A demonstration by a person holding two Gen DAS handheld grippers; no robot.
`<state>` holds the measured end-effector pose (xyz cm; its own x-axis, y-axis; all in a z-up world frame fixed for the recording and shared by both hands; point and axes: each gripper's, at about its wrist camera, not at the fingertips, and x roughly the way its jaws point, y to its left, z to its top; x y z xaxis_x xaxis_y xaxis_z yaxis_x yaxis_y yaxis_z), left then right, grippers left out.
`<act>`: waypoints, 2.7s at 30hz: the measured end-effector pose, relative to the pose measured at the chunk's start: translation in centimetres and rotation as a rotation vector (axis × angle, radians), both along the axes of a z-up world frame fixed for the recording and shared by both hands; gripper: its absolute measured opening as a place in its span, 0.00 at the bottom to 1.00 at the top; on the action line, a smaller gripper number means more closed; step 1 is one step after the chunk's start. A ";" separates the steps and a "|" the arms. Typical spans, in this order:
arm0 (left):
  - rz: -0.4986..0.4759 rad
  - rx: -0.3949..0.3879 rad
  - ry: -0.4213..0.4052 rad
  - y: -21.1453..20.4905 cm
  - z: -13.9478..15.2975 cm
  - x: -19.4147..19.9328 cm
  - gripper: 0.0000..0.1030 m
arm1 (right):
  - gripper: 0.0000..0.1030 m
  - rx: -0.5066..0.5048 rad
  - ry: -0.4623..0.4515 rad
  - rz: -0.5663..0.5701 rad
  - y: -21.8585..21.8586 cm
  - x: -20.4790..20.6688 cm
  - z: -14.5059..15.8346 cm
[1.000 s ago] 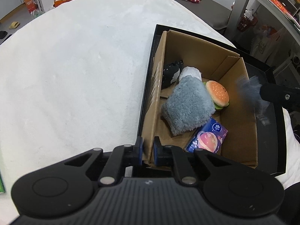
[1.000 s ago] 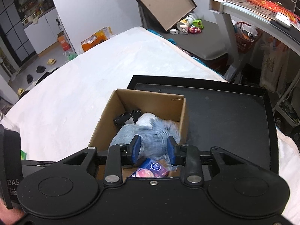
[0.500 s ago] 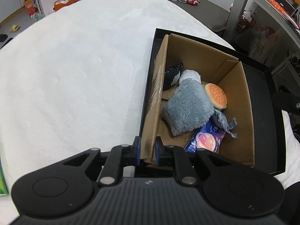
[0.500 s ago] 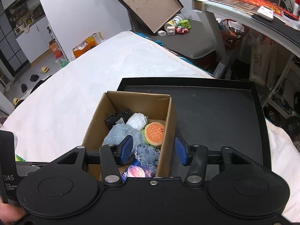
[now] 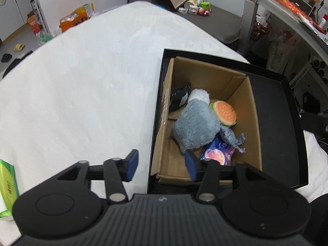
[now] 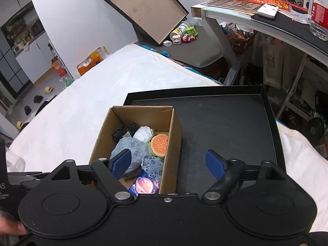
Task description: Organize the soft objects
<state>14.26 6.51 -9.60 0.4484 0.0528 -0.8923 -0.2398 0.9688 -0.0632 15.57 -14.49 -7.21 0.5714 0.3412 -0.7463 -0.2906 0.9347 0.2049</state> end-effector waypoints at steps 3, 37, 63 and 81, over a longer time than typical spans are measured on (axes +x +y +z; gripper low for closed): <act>-0.007 0.007 -0.018 -0.7 1.2 -0.1 0.63 | 0.82 0.014 -0.004 0.000 -0.6 -0.5 0.4; -0.084 0.047 -0.142 -6.9 10.0 -5.7 0.99 | 1.00 0.057 -0.073 -0.099 -8.0 -6.3 4.2; -0.112 0.059 -0.285 -8.4 15.0 -14.8 0.99 | 1.00 -0.005 -0.209 -0.108 -10.4 -14.3 8.5; -0.101 0.066 -0.330 -8.7 15.4 -19.1 0.99 | 1.00 -0.006 -0.276 -0.078 -10.7 -18.6 9.8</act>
<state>-4.85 -2.17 5.85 0.7180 0.0468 -0.6945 -0.1201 0.9911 -0.0574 -3.00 -25.17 2.54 0.7778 0.2841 -0.5607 -0.2617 0.9574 0.1220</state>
